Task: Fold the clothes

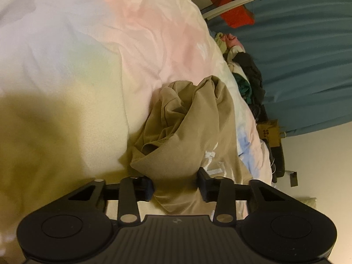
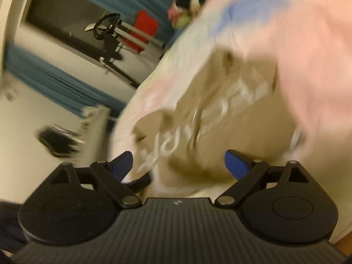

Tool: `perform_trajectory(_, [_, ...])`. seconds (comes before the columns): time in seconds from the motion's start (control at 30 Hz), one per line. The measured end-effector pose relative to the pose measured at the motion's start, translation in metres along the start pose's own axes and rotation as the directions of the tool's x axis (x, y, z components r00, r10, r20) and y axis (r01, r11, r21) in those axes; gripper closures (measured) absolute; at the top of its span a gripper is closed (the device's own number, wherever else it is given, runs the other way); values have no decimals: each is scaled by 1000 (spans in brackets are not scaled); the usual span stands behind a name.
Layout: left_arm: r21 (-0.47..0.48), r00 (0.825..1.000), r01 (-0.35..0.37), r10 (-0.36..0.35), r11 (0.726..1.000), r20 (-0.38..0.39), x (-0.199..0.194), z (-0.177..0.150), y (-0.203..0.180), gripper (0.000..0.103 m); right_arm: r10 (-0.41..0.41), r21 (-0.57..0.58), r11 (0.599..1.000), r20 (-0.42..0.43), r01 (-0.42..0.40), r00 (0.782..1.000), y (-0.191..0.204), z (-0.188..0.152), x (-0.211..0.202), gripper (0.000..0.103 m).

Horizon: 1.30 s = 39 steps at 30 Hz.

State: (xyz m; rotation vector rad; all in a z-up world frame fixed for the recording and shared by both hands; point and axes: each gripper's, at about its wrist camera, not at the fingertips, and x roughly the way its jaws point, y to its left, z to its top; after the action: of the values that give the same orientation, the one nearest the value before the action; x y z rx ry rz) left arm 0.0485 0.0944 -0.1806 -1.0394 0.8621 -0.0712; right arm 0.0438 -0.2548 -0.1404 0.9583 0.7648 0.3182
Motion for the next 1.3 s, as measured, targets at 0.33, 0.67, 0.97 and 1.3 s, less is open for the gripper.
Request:
perform_trajectory(0.33, [-25, 999, 38, -37, 999, 9, -7, 1, 1, 80, 230, 400, 906, -183, -141, 956, -39, -26, 49, 10])
perform_trajectory(0.67, [-25, 995, 100, -100, 995, 27, -4, 5, 0, 84, 10, 576, 800, 261, -164, 965, -79, -27, 10, 12])
perform_trajectory(0.97, [-3, 996, 88, -88, 996, 21, -8, 4, -4, 84, -64, 455, 890, 167, -20, 984, -57, -21, 26, 62])
perform_trajectory(1.3, [66, 999, 35, -36, 997, 8, -34, -11, -35, 84, -100, 325, 946, 218, 24, 971, -41, 0, -20, 75])
